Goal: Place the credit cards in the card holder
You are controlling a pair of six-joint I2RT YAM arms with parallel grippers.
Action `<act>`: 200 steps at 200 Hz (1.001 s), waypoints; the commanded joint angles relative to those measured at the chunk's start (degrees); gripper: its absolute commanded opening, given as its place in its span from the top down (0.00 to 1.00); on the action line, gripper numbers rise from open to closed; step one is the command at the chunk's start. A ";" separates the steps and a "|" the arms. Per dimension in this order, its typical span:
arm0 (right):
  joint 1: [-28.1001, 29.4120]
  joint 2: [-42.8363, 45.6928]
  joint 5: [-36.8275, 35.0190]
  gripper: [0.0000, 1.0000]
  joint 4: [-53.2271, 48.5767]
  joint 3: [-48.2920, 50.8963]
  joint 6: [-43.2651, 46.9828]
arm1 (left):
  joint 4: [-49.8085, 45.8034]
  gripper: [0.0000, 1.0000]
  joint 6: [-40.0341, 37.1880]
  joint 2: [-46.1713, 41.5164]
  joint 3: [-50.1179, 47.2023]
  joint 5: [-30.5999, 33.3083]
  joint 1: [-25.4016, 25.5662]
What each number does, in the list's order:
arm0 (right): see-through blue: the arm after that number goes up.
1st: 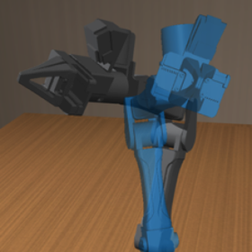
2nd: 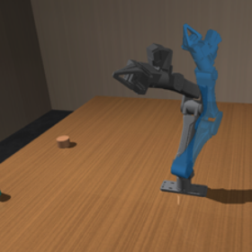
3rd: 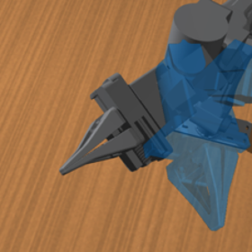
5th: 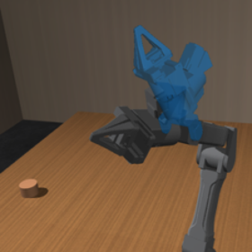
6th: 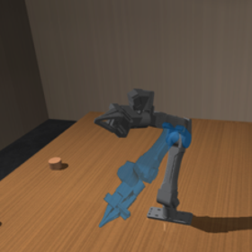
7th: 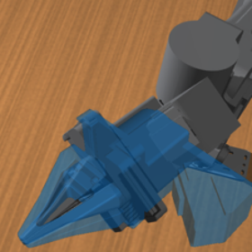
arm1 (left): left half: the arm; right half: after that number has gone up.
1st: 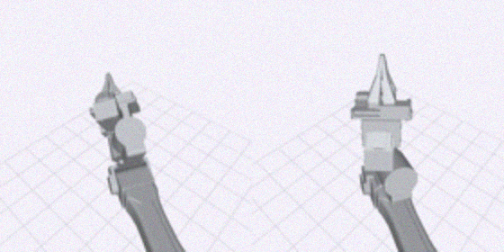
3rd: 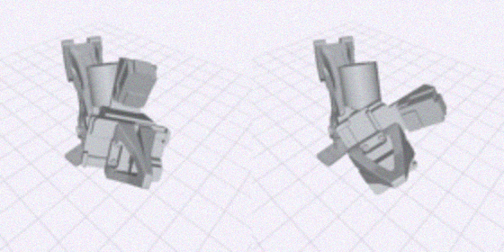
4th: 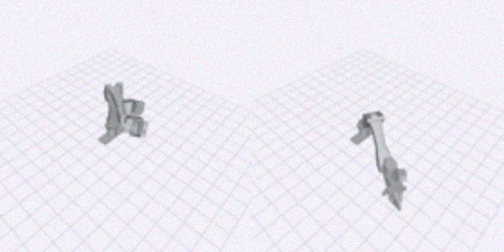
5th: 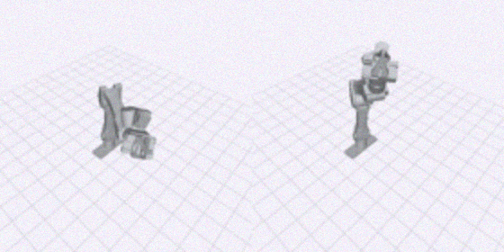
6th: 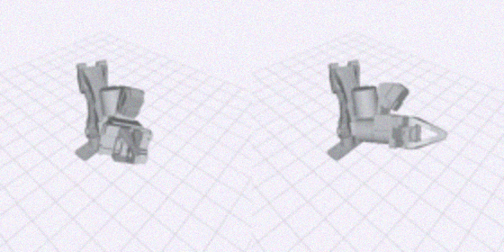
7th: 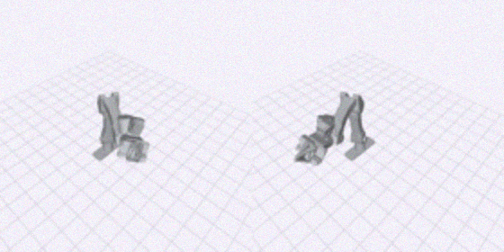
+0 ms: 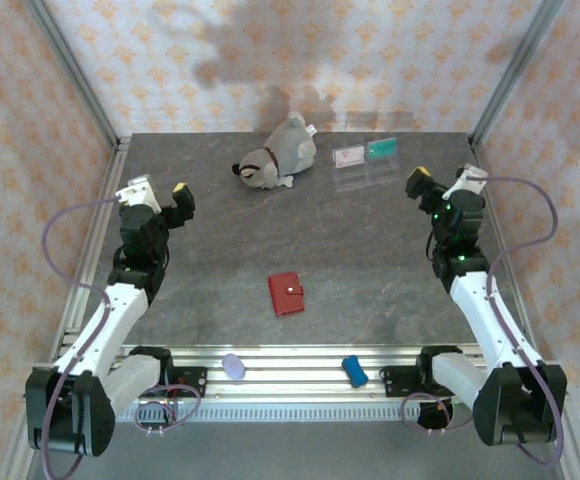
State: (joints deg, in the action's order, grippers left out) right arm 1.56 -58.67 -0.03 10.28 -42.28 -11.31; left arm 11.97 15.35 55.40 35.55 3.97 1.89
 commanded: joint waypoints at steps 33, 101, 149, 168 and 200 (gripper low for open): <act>0.85 -11.82 10.04 0.06 -13.76 -7.56 -6.60 | -14.25 0.00 10.84 -2.31 1.45 -12.37 0.04; 13.86 -30.70 14.10 0.15 -21.71 -23.82 1.15 | -22.06 0.00 9.64 3.29 6.22 -20.74 1.57; 16.04 -45.94 13.03 0.28 -28.24 -40.07 4.32 | -24.11 0.01 9.50 5.94 7.34 -23.55 3.01; 17.28 -52.43 11.96 0.33 -33.13 -47.79 8.54 | -25.30 0.01 9.92 5.95 7.43 -24.87 3.07; 17.58 -61.11 10.92 0.41 -36.35 -58.08 9.10 | -24.63 0.01 10.57 5.64 5.91 -24.23 3.23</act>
State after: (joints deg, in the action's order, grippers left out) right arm 18.44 -115.59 12.91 -20.34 -93.95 -4.78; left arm -11.38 24.88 61.49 41.74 -19.35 4.80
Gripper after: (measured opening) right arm 0.598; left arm 0.994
